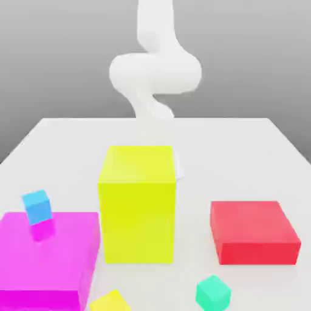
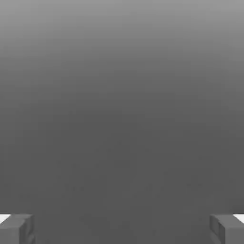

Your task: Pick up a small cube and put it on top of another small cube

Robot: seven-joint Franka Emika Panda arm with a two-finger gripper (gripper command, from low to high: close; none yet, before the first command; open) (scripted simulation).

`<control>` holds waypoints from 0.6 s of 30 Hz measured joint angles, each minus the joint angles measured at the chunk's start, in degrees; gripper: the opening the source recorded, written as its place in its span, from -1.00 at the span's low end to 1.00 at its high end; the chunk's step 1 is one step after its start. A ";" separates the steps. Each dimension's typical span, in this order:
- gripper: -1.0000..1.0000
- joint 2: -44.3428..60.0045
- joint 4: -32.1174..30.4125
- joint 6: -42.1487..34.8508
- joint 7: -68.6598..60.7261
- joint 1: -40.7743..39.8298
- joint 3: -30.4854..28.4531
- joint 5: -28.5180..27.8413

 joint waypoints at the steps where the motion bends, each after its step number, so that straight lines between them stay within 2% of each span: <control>1: 0.00 2.25 0.04 0.53 -1.96 1.07 -1.25 0.70; 10: 0.00 21.15 0.42 4.91 -19.47 7.89 -10.00 8.21; 18: 0.00 37.83 0.76 8.73 -34.76 9.63 -13.34 14.67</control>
